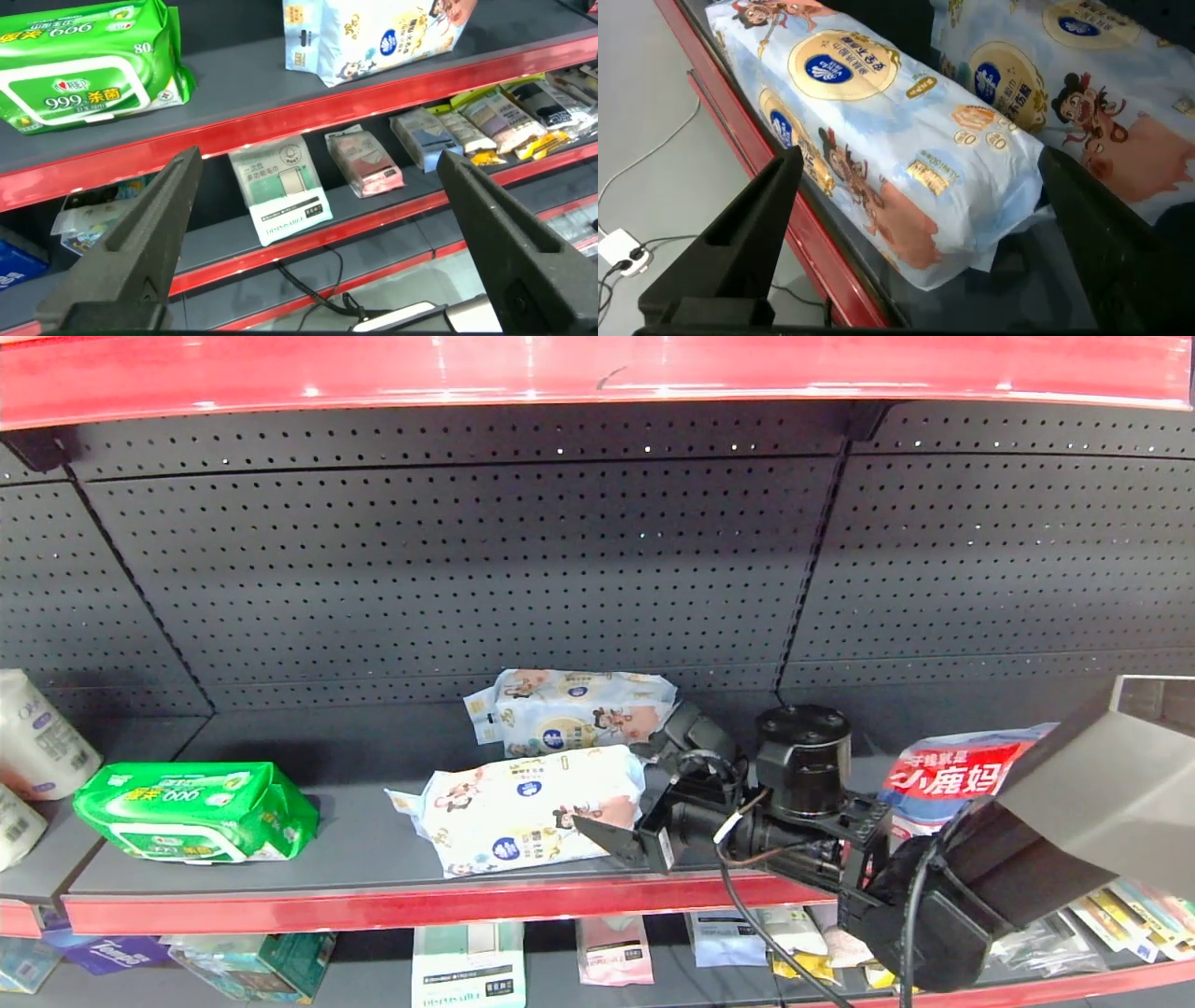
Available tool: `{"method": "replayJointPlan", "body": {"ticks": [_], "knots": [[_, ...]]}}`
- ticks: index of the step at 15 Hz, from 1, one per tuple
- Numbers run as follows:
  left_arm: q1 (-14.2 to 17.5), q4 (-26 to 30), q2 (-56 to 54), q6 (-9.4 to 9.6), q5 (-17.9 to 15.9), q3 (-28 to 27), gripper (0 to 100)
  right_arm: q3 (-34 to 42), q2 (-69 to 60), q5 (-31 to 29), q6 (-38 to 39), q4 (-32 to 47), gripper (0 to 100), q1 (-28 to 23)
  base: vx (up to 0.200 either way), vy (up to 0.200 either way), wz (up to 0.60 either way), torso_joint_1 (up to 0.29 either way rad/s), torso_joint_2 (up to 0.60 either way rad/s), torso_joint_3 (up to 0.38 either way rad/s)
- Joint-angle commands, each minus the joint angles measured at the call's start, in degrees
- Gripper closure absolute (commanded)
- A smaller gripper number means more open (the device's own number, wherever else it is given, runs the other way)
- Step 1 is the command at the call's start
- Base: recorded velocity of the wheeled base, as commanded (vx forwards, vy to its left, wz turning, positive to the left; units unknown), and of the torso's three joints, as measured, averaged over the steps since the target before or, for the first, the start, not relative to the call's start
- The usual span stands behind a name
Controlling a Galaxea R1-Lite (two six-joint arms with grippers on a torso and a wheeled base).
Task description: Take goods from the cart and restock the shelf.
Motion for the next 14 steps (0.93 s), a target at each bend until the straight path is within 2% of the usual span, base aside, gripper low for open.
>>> {"method": "replayJointPlan", "body": {"ticks": [1,6,10,14], "knots": [[0.0,0.0,0.1,0.02,0.0,0.0,0,2.5,-1.8,0.0,0.0,0.0,0,-0.2,0.000,0.000,0.00,0.000,0.00,0.000],[0.0,0.0,0.1,0.02,-0.1,0.0,0,3.7,-0.1,0.5,-0.4,-0.2,0,-3.8,0.000,0.000,0.00,0.000,0.00,0.000],[0.0,0.0,0.1,0.02,-0.2,0.0,0,3.2,0.7,0.7,-0.4,-0.2,0,-4.1,0.000,0.000,0.00,0.000,0.00,0.000],[0.0,0.0,0.1,0.02,-0.2,0.0,0,-1.4,3.2,0.8,-0.4,0.1,0,-4.0,0.000,0.000,0.00,0.000,0.00,0.000]]}}
